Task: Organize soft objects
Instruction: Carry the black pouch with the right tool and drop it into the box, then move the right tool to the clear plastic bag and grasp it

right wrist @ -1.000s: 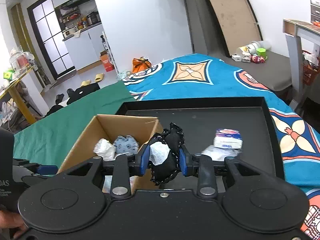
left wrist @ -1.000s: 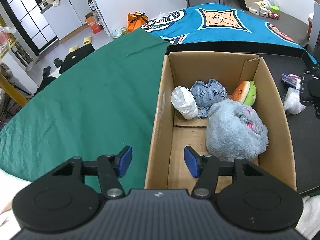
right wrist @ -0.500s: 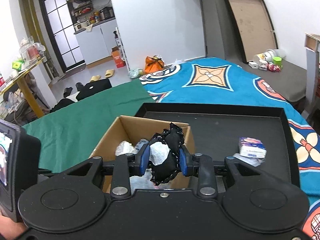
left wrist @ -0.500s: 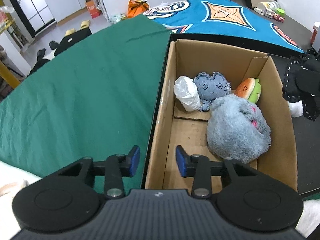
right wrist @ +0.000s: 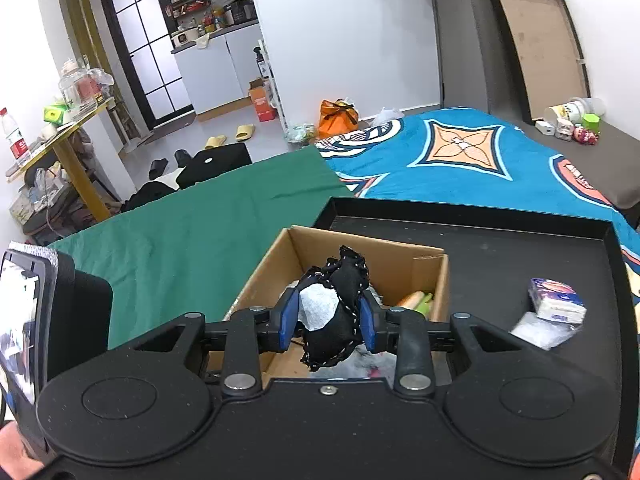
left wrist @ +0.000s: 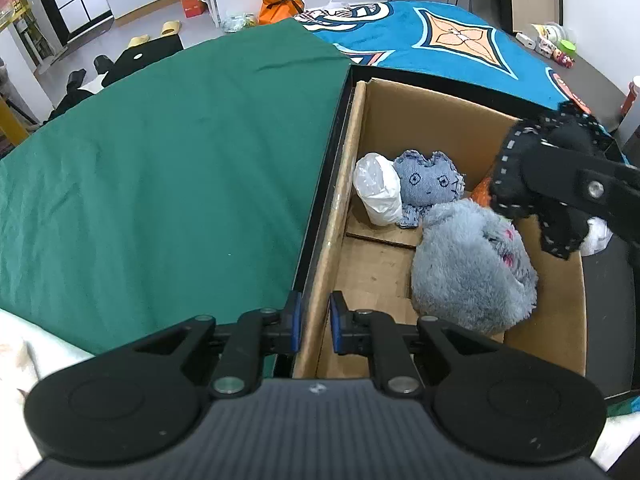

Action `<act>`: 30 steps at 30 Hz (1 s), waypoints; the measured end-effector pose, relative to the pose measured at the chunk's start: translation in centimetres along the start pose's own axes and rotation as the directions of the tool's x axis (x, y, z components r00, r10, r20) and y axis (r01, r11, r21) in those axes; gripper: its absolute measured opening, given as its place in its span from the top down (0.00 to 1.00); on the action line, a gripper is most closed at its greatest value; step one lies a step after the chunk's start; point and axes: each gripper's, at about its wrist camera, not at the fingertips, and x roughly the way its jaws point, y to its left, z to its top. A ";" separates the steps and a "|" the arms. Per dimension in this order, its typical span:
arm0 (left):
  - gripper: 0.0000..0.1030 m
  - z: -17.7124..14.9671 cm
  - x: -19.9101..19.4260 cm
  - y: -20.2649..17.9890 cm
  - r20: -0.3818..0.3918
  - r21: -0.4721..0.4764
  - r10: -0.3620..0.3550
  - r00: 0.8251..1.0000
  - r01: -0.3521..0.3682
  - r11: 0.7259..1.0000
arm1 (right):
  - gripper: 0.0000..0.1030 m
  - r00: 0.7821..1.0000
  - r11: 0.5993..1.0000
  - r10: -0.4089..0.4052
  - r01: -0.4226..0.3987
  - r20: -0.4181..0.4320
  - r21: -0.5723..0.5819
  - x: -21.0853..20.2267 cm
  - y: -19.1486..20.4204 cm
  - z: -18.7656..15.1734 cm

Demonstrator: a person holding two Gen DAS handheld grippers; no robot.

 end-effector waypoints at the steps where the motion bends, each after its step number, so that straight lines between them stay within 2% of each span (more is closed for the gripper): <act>1: 0.87 0.0 0.0 0.1 -0.001 -0.004 -0.003 1.000 0.003 1.000 | 0.68 1.000 1.000 0.003 -0.003 -0.002 -0.001 0.2 0.2 0.1; 4: 0.87 0.0 0.1 0.2 -0.001 -0.009 -0.009 1.000 0.009 1.000 | 0.64 1.000 1.000 0.014 -0.014 -0.007 0.009 0.5 0.5 0.5; 6: 0.87 0.1 0.1 0.3 -0.001 -0.010 -0.012 1.000 0.012 1.000 | 0.48 0.999 0.999 0.036 -0.035 -0.004 0.024 0.5 0.6 0.8; 8: 0.87 0.1 0.2 0.4 -0.002 -0.014 -0.016 1.000 0.016 1.000 | 0.43 0.999 0.998 0.051 -0.051 -0.004 0.031 0.6 0.7 1.0; 15: 0.86 0.2 0.1 0.2 -0.002 -0.023 -0.007 1.000 0.007 1.000 | 0.43 1.000 0.998 0.025 -0.024 -0.016 0.062 0.5 -0.5 0.4; 20: 0.85 0.2 -0.3 -0.8 0.014 0.011 0.030 0.999 -0.030 0.999 | 0.43 0.999 0.995 -0.021 0.024 -0.031 0.099 -0.2 -2.4 -0.7; 30: 0.80 0.3 -0.3 -1.7 0.006 0.048 0.071 0.997 -0.071 0.996 | 0.43 0.997 0.989 -0.060 0.065 -0.037 0.134 -1.6 -5.6 -2.3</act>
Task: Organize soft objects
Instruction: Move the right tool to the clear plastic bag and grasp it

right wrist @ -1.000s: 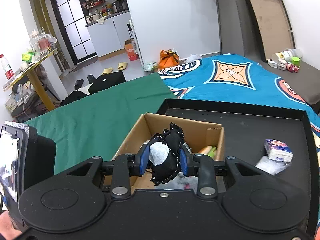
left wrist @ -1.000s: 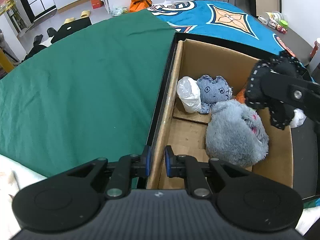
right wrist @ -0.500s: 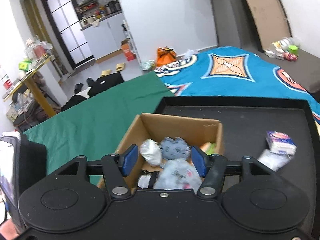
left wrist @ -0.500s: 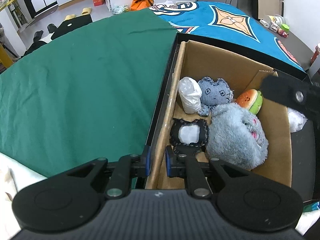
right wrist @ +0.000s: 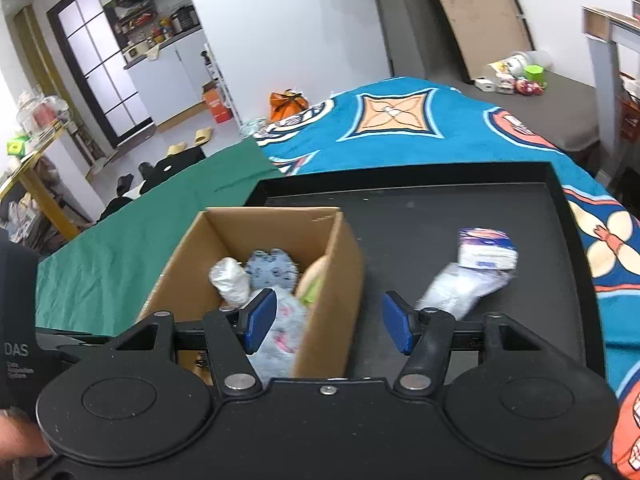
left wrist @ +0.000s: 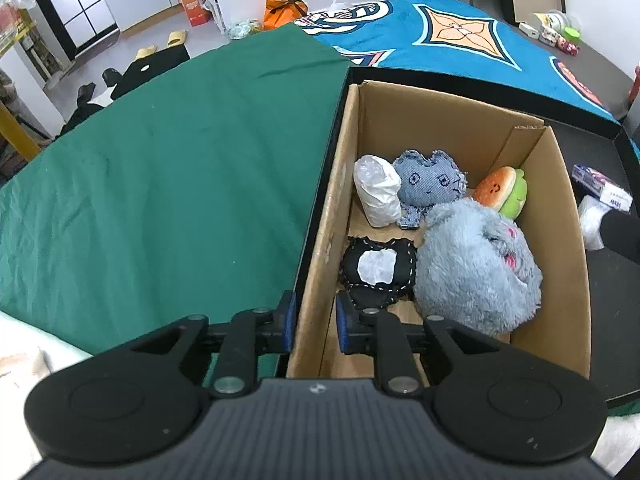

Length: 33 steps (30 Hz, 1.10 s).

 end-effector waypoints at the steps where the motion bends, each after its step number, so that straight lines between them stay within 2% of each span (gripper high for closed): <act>1: 0.79 0.0 0.0 -0.1 0.001 0.006 0.004 1.000 -0.004 1.000 | 0.43 1.000 1.000 -0.004 0.004 0.002 0.007 -0.1 -0.4 -0.1; 9: 0.64 -0.2 -0.4 -1.2 0.016 0.060 0.042 0.999 -0.043 0.997 | 0.35 0.999 0.998 -0.039 0.038 0.015 0.043 -0.3 -3.2 -0.5; 14: 0.60 -0.3 -0.6 -1.9 0.029 0.088 0.068 0.997 -0.070 0.994 | 0.28 0.998 0.996 -0.057 0.055 0.019 0.065 -0.1 -4.5 -0.7; 17: 0.58 -0.3 -0.4 -2.3 0.023 0.105 0.088 0.996 -0.090 0.990 | 0.27 0.997 0.994 -0.070 0.068 0.021 0.081 0.1 -5.2 -0.7; 21: 0.46 -0.3 -0.3 -2.7 0.024 0.126 0.111 0.994 -0.113 0.986 | 0.27 0.997 0.991 -0.075 0.072 0.026 0.112 0.5 -6.2 -0.6; 33: 0.46 -0.4 -0.2 -4.0 0.042 0.183 0.154 0.987 -0.159 0.970 | 0.29 0.997 0.959 -0.076 0.072 0.003 0.274 2.7 -9.4 0.1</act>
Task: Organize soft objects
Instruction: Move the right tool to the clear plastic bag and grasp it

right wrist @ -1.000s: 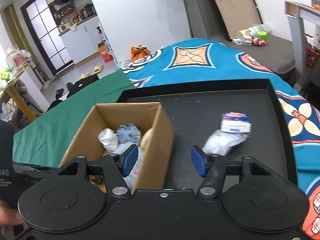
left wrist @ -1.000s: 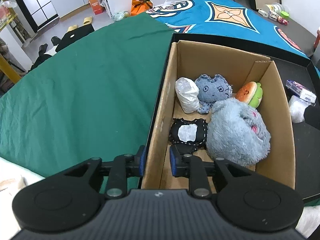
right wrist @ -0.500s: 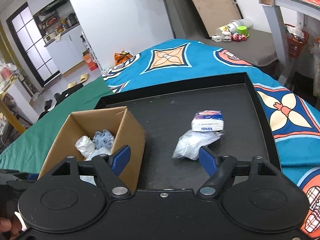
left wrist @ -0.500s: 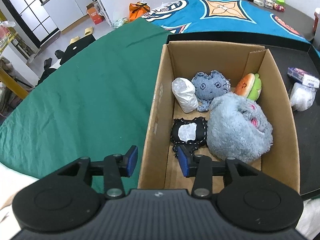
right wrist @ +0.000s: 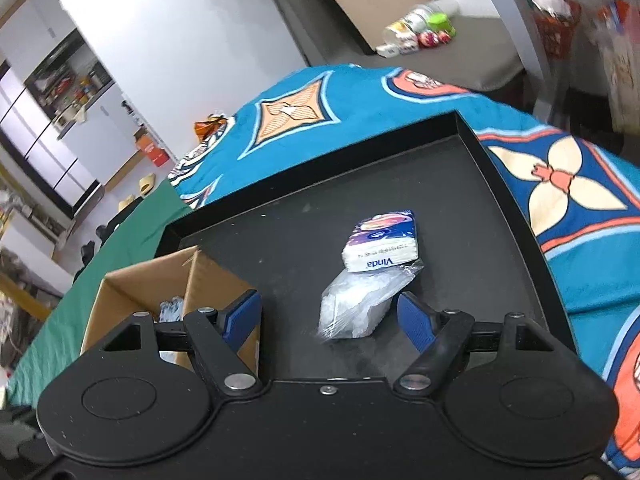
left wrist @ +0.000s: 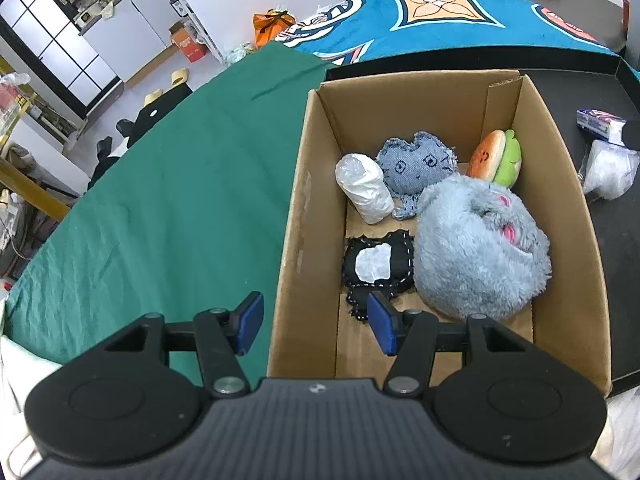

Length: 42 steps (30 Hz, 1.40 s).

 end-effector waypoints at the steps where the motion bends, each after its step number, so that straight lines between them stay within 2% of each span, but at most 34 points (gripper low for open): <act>1: 0.46 0.0 0.0 0.0 0.003 -0.001 0.001 1.000 -0.001 1.000 | 0.30 1.000 1.000 -0.003 0.003 -0.006 0.017 0.4 -0.2 0.2; 4: 0.46 0.0 0.0 -0.2 0.001 0.003 0.005 1.000 -0.005 1.000 | 0.35 1.000 0.999 0.010 -0.009 -0.022 0.053 1.1 -0.6 0.4; 7: 0.46 0.0 0.0 -0.3 -0.003 0.010 0.009 1.000 -0.009 1.000 | 0.55 0.999 0.997 0.029 -0.026 -0.041 0.077 1.9 -1.1 0.4; 8: 0.46 0.0 0.1 -0.4 -0.004 0.011 0.009 1.000 -0.009 1.000 | 0.67 0.998 0.996 0.034 -0.030 -0.046 0.080 2.1 -1.2 0.4; 11: 0.46 -0.1 -0.1 -0.4 -0.002 0.013 0.009 1.000 -0.009 1.000 | 0.79 0.995 0.994 0.055 -0.046 -0.084 0.095 2.8 -1.8 0.1; 20: 0.46 -0.2 -0.3 -0.8 0.009 0.028 0.014 1.000 -0.015 1.000 | 0.88 0.994 0.994 0.064 -0.056 -0.084 0.093 1.4 -3.7 -0.7; 28: 0.46 -0.4 -1.0 -0.8 0.023 0.029 0.017 1.000 -0.018 0.999 | 0.88 0.996 0.997 0.026 -0.020 -0.088 0.073 -0.6 -5.4 -1.2; 31: 0.46 -0.4 -1.1 -0.9 0.028 0.032 0.019 0.999 -0.020 0.999 | 0.79 0.996 0.998 0.014 -0.008 -0.083 0.067 -1.2 -5.9 -1.3; 32: 0.46 -0.4 -1.2 -1.0 0.029 0.034 0.020 0.999 -0.021 0.999 | 0.68 0.996 0.998 0.015 -0.009 -0.083 0.064 -1.3 -6.1 -1.3; 33: 0.46 -0.4 -1.3 -1.0 0.031 0.036 0.020 0.999 -0.022 0.999 | 0.51 0.997 0.998 0.021 -0.017 -0.080 0.056 -1.5 -6.1 -1.4; 35: 0.46 -0.5 -1.4 -1.0 0.034 0.039 0.023 0.999 -0.024 0.999 | 0.41 0.997 0.999 0.026 -0.023 -0.073 0.043 -1.7 -6.0 -1.4; 42: 0.46 -0.5 -1.4 -0.9 0.036 0.036 0.025 0.999 -0.026 0.999 | 0.34 0.997 0.999 0.024 -0.022 -0.079 0.032 -0.7 -5.2 -1.3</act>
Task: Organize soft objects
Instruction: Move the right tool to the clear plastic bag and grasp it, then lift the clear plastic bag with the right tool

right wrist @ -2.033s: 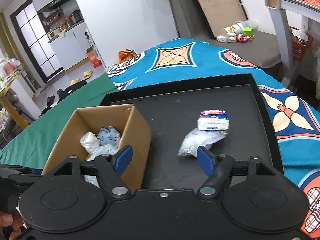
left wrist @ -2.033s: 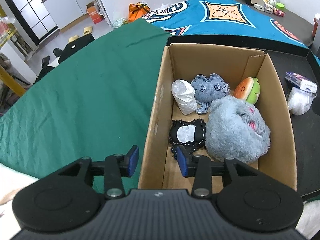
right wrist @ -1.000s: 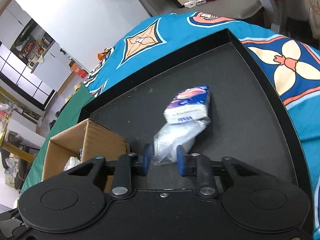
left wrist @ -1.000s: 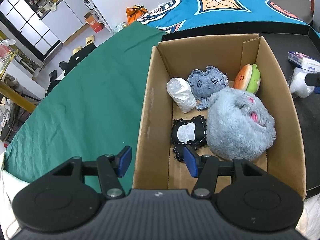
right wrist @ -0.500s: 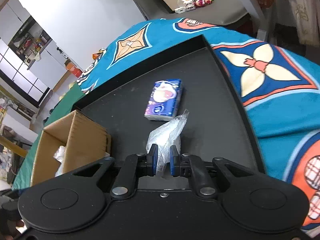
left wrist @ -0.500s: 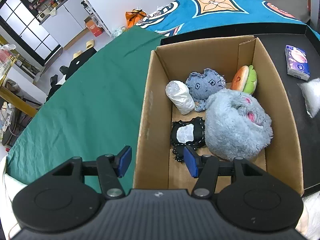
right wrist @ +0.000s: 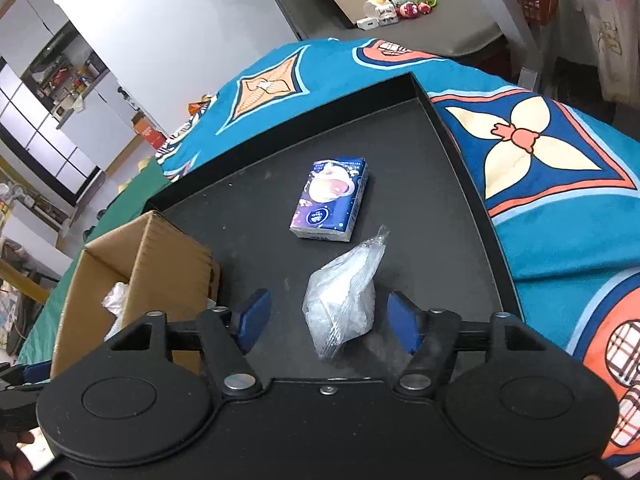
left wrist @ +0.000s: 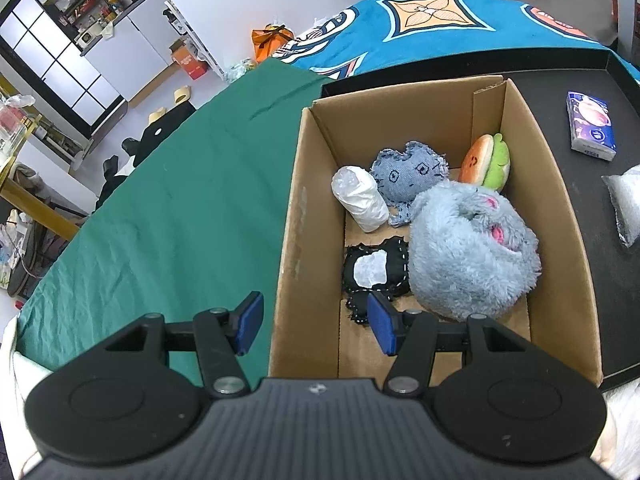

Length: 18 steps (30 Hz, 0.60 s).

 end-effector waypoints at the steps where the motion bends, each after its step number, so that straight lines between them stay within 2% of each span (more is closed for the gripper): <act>1: 0.46 0.0 0.0 0.0 0.000 -0.001 0.000 1.000 0.000 1.000 | 0.34 1.000 1.000 -0.005 0.005 -0.003 -0.001 0.3 0.0 0.0; 8: 0.46 0.2 0.4 -0.3 -0.010 0.021 0.003 1.000 -0.003 1.000 | 0.34 0.999 0.999 -0.040 0.040 -0.014 0.004 1.8 0.5 0.4; 10: 0.46 0.2 0.5 -0.5 -0.012 0.029 0.006 1.000 -0.005 1.000 | 0.39 0.999 0.999 -0.049 0.049 -0.013 0.005 2.0 0.6 0.5; 11: 0.46 0.2 0.6 -0.6 -0.013 0.035 0.007 1.000 -0.007 0.999 | 0.48 0.999 0.999 -0.052 0.052 -0.012 0.008 2.1 0.6 0.5; 12: 0.46 0.2 0.6 -0.7 -0.014 0.040 0.007 1.000 -0.007 0.999 | 0.63 0.999 0.999 -0.052 0.052 -0.011 0.010 2.2 0.6 0.5; 13: 0.46 0.2 0.6 -0.8 -0.015 0.046 0.005 1.000 -0.005 0.999 | 0.68 0.998 0.998 -0.054 0.054 -0.012 0.010 2.3 0.6 0.6; 18: 0.45 0.1 0.3 -1.3 -0.008 0.070 0.010 1.000 -0.009 0.998 | 0.76 0.999 0.999 -0.046 0.046 -0.016 0.022 2.1 0.2 0.4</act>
